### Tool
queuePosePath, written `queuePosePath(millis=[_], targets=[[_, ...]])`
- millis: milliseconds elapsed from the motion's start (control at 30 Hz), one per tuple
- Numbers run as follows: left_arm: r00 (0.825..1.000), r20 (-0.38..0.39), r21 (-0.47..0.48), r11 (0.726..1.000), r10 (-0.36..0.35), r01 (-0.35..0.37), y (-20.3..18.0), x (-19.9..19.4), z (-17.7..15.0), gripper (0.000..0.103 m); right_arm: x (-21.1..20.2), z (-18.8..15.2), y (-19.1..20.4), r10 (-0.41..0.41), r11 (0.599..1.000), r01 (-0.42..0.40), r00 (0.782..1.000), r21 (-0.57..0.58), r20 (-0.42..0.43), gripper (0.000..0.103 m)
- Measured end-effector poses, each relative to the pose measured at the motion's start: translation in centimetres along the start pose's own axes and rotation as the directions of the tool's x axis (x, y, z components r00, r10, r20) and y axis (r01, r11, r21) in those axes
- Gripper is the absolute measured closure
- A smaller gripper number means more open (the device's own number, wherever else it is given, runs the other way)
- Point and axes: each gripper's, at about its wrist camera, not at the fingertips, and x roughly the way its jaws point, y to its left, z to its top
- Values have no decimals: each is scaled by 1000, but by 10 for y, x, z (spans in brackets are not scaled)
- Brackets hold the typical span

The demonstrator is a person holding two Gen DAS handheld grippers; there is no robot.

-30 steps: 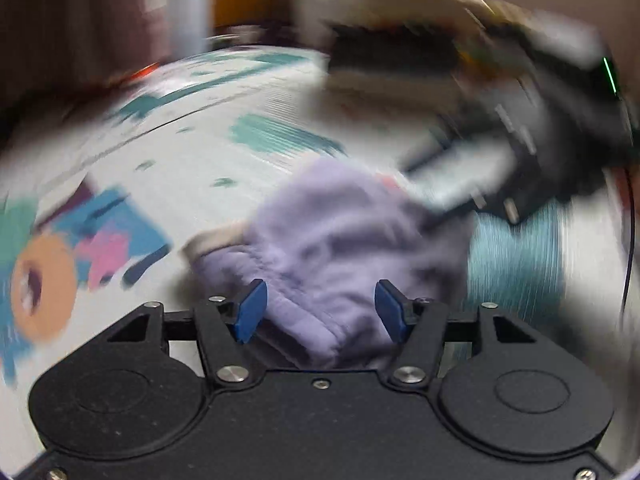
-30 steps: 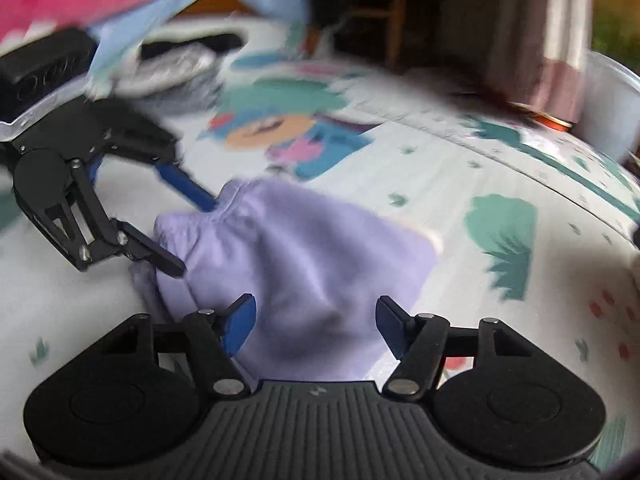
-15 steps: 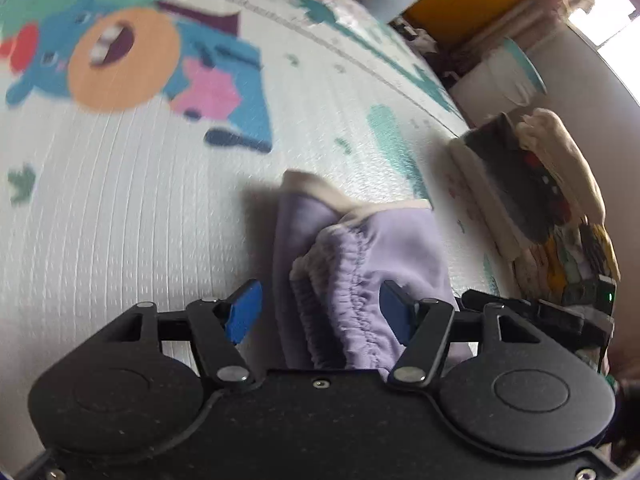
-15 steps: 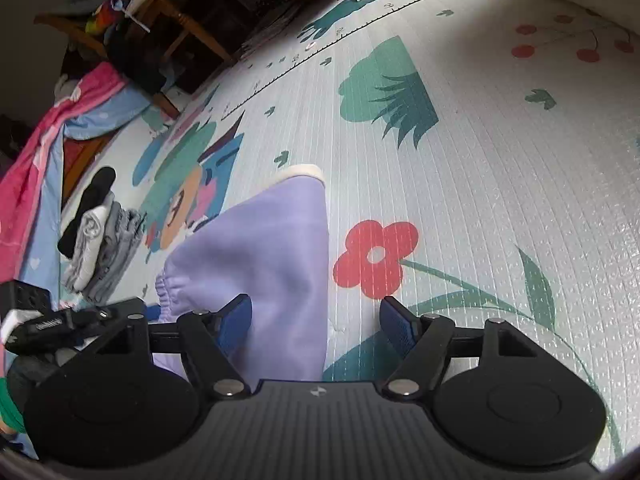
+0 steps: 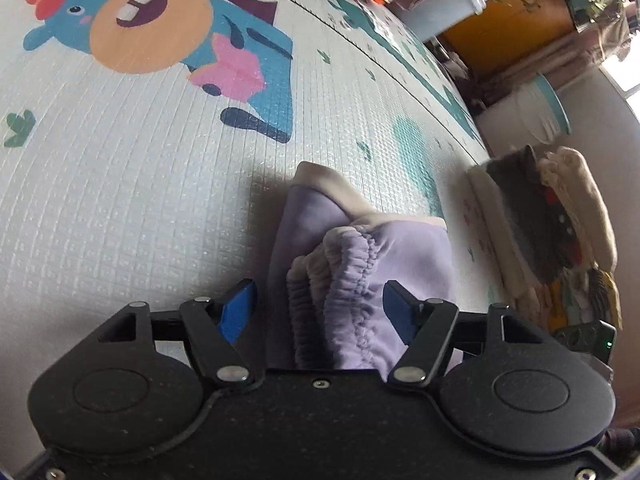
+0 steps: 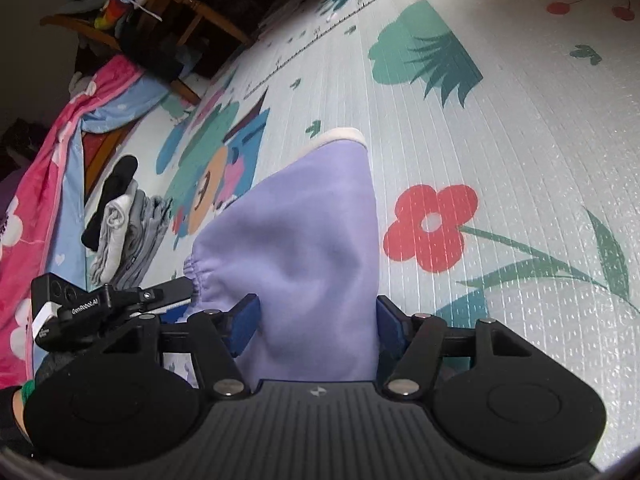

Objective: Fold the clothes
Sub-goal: 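Lift the folded sweatpants with both grippers and carry them to the clothes stack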

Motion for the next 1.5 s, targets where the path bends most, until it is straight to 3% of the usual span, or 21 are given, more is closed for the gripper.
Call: queuePosePath(millis=[67, 133, 233, 367, 467, 500, 567, 600, 733, 767, 800, 833, 900, 967, 1100, 1267, 1500], targets=[[1000, -9, 42, 999, 8, -8, -4, -1, -3, 39, -1, 2, -1, 4, 1000, -4, 1000, 23, -2, 40], [1000, -21, 31, 999, 20, -19, -2, 0, -4, 60, -2, -2, 2, -13, 1000, 13, 1000, 25, 6, 44], [999, -30, -45, 999, -13, 12, 9, -6, -11, 62, -7, -13, 0, -5, 998, 3, 1000, 68, 28, 49], [997, -78, -58, 998, -25, 20, 6, -9, -14, 67, -10, -22, -8, 27, 991, -25, 999, 132, -19, 71], [990, -133, -49, 998, -34, 27, 5, -17, -22, 70, -22, -38, -12, 49, 981, -39, 997, 191, -52, 72], [989, -144, -2, 1000, -28, 28, 2, -21, -27, 69, -28, -45, -15, 55, 979, -43, 997, 201, -50, 72], [990, -138, 128, 992, -1, 18, -6, -29, -33, 55, -41, -59, -17, 54, 980, -44, 998, 194, -42, 65], [993, -113, 188, 982, 25, -3, -7, -34, -35, 38, -47, -64, -17, 39, 984, -36, 999, 174, -13, 58], [993, -109, 267, 964, 44, -13, -9, -34, -40, 34, -45, -64, -12, 36, 985, -41, 999, 168, 34, 45], [991, -116, 297, 954, 64, -27, -15, -32, -40, 38, -41, -65, -5, 15, 992, -19, 999, 125, 34, 45], [987, -154, 304, 953, 44, 5, -18, -28, -40, 73, -38, -66, 1, 2, 996, -5, 1000, 93, 31, 44], [985, -172, 278, 960, 34, 15, -24, -19, -39, 73, -35, -67, 6, -6, 998, 5, 1000, 68, 28, 47], [983, -183, 272, 962, 34, 17, -26, -17, -41, 74, -30, -69, 10, -24, 999, 23, 999, 49, 22, 72], [979, -200, 267, 964, 36, 19, -31, -20, -36, 76, -33, -70, 6, -11, 997, 8, 999, 73, 31, 75], [970, -240, 344, 937, 29, 57, -69, -27, -24, 77, -60, -75, -1, 84, 989, -92, 994, 117, 69, 79], [960, -281, 448, 882, -16, 146, -148, -20, -11, 77, -122, -69, -19, 115, 973, -158, 964, 167, 239, 79], [942, -327, 564, 782, -81, 263, -271, 9, 9, 77, -219, -53, -32, 100, 971, -193, 863, 140, 495, 79]])
